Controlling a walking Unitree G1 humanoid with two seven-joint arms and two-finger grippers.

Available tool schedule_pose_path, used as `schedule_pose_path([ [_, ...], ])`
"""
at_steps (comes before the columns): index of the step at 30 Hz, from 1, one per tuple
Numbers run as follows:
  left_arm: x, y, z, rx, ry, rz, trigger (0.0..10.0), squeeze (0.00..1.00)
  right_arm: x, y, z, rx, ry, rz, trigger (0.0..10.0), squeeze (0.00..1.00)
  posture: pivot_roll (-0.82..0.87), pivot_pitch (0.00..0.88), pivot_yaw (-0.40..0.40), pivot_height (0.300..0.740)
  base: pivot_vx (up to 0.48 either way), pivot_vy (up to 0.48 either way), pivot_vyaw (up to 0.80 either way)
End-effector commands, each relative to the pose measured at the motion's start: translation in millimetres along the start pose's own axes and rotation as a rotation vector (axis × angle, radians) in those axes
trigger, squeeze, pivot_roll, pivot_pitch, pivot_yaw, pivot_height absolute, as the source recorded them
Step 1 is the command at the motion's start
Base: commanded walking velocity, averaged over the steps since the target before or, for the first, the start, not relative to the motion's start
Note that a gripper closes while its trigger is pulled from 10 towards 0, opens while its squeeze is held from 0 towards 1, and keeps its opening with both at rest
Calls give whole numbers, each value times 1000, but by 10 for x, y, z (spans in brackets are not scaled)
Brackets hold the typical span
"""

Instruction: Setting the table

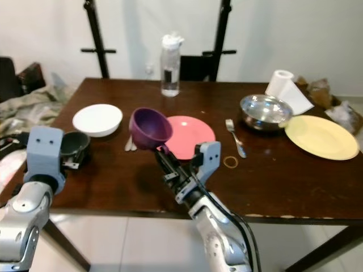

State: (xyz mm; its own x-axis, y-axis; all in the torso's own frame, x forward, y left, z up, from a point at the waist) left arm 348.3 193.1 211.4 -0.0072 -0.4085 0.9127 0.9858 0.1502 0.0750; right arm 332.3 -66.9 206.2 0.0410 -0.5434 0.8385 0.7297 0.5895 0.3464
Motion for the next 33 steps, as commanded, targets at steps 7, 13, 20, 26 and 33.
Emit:
schedule_pose_path([
  [7,-63,15,-19,-1,31,5,10000,0,102,-19,-94,-65,-37,-52,10000,0,133,51,105,740,103,0,320],
  [13,-44,36,-29,-5,35,-9,10000,0,258,-15,-156,-111,-67,-123,10000,0,132,53,106,740,465,0,0],
  [20,-32,43,-40,-10,33,-20,10000,0,292,-20,-186,-141,-106,-136,10000,0,132,59,107,740,469,0,0],
  [26,-11,43,-46,-14,33,-33,10000,0,355,-45,-313,-225,-187,-153,10000,0,132,62,108,740,472,0,0],
  [33,-2,36,-56,-19,32,-41,10000,0,451,-110,-476,-325,-262,-180,10000,0,132,62,108,740,476,0,0],
])
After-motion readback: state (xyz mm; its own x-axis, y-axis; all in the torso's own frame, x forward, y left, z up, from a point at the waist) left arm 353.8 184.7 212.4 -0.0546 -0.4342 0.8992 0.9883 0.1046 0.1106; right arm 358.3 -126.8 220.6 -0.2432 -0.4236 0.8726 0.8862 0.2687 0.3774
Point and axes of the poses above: a point about 5 cm out from each wrist's last joint towards the gripper, its own y axis pointing out of the wrist towards the gripper, its own x axis along the axis of the wrist's last joint, z = x × y, the point moved 4 cm from there along y, pointing out of the wrist towards the gripper, and after that the axes turned 12 degrees about y, right-handed, at the moved point
